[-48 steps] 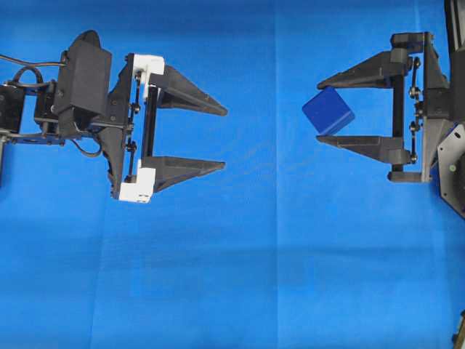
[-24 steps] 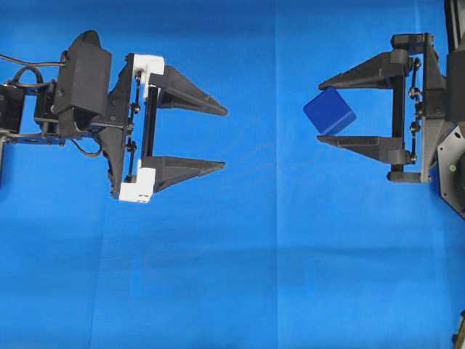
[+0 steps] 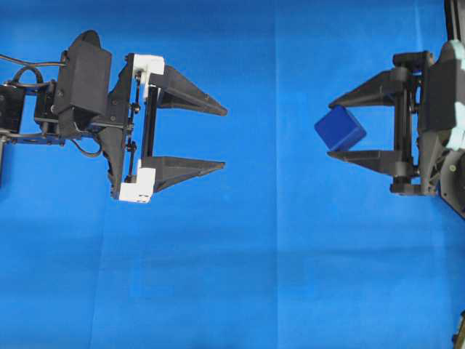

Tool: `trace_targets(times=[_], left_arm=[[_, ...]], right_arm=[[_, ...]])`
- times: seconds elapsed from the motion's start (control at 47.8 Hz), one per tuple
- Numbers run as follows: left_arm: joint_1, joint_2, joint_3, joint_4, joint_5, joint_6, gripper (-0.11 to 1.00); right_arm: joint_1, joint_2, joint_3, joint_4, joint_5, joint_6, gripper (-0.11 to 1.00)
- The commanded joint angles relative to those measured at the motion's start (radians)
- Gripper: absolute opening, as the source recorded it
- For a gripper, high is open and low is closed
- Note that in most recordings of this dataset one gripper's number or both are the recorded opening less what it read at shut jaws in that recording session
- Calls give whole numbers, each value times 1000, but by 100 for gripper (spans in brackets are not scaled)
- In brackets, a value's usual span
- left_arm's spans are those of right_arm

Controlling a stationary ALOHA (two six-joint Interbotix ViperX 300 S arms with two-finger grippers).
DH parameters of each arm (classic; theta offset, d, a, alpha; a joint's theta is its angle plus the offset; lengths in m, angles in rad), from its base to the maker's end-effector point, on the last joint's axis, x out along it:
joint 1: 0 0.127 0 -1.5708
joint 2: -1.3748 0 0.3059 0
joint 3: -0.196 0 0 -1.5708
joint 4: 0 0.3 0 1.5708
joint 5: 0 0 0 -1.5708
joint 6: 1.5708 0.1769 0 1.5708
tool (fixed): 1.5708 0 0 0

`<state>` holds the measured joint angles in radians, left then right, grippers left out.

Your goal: Handover the blue block to the right arm after grasping it with the left arm, then place it in the designated position.

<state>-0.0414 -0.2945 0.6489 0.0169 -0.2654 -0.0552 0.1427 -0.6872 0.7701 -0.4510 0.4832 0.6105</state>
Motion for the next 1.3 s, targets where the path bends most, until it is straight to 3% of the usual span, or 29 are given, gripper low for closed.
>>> trace_targets(times=[0.0,1.275], left_arm=[[-2,-21,-18,2,-5,0,92],[-5,-21,-17,0,-5,2,92]], right_arm=[[12,-3,-11,12,31,-2,55],[20,5,-11,15,46,-5,55]])
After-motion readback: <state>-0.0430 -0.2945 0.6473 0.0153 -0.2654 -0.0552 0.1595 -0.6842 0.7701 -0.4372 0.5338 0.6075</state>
